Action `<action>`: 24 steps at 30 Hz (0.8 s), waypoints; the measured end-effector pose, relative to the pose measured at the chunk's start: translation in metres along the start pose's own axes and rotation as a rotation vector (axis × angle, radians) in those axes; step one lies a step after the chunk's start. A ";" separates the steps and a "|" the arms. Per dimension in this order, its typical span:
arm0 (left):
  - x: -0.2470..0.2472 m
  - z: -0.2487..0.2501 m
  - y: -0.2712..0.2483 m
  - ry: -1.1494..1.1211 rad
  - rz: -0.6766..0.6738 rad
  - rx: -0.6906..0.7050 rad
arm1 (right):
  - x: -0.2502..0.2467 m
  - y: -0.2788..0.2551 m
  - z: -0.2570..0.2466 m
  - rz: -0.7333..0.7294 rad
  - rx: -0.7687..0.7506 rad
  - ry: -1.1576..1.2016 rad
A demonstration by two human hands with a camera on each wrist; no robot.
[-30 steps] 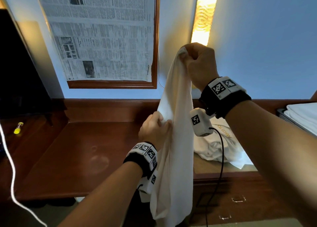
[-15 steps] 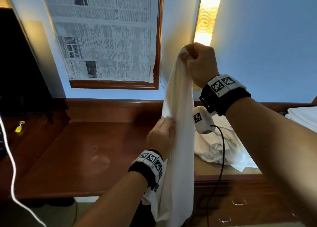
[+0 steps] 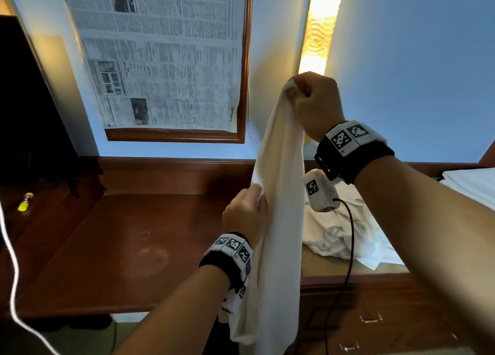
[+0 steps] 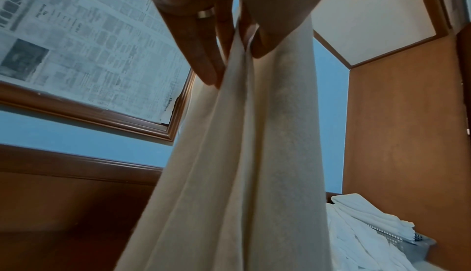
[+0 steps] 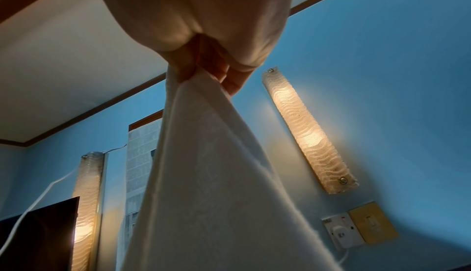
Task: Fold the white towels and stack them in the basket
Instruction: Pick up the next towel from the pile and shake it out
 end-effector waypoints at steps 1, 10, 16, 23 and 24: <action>-0.002 -0.004 0.000 -0.014 0.028 0.016 | -0.003 0.000 0.003 0.014 0.006 -0.010; -0.009 -0.028 -0.001 0.004 0.126 -0.015 | -0.009 -0.005 0.016 0.035 0.028 -0.021; -0.006 -0.047 0.005 -0.174 0.025 -0.256 | -0.008 -0.012 0.023 0.010 0.036 -0.066; -0.056 -0.053 0.051 -0.062 -0.142 -0.205 | -0.008 -0.029 0.050 -0.147 0.171 -0.151; -0.060 -0.052 0.059 -0.017 -0.192 -0.196 | 0.002 -0.035 0.046 -0.191 0.172 -0.110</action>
Point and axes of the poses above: each hand's wrist, its own y-axis towards the middle knuckle, its own x-axis out of the palm, z = x × y, the point moved 5 cm from there along y, towards the middle knuckle, and after that the axes turned 9 degrees about -x, right-handed, at the moved point
